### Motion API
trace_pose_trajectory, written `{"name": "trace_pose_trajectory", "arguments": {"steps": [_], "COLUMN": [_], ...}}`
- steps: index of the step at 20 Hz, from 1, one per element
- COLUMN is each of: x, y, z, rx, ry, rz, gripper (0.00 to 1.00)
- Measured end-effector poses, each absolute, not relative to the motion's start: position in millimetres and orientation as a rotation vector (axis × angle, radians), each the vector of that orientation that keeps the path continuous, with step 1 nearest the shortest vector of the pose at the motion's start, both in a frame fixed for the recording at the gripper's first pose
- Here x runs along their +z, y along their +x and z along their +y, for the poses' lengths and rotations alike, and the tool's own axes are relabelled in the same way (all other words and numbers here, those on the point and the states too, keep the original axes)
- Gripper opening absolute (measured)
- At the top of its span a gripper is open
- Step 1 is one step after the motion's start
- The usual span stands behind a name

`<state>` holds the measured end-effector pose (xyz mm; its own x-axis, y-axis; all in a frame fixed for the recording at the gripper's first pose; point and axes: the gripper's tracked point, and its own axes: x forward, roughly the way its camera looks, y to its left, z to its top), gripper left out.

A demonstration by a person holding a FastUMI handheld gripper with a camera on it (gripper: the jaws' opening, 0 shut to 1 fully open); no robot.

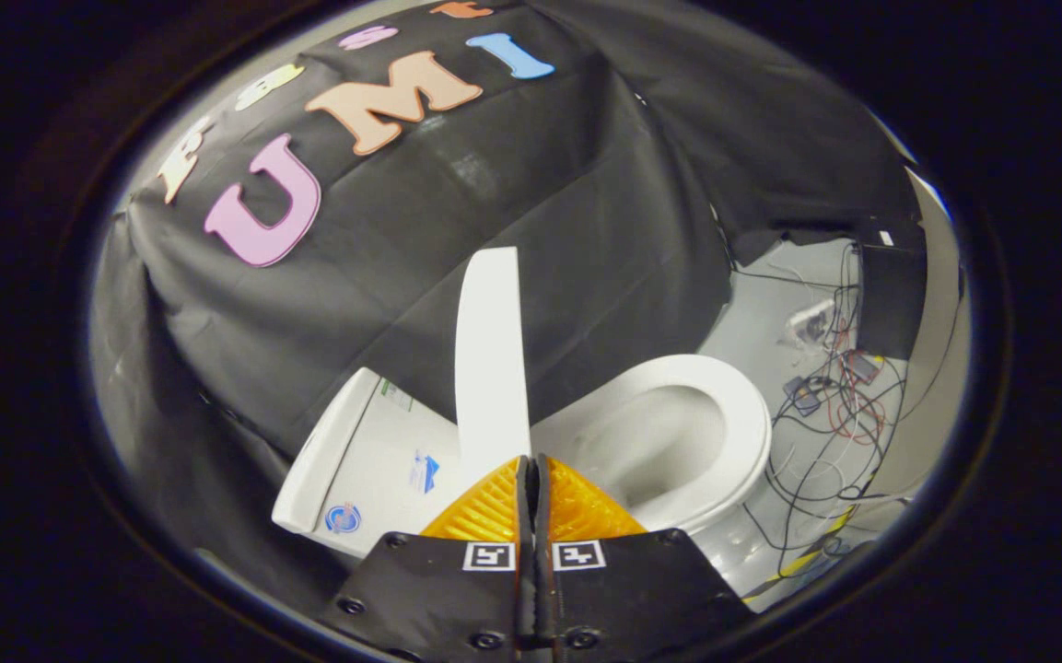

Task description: Open the toilet lid.

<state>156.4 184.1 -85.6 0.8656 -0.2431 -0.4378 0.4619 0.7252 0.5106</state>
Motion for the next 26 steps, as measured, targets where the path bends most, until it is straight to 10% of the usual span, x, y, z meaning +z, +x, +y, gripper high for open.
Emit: {"name": "trace_pose_trajectory", "arguments": {"steps": [26], "x": [-46.4], "y": [181.7], "z": [231.1], "rx": [-0.335], "ry": [0.293], "rz": [0.373], "gripper": [0.01]}}
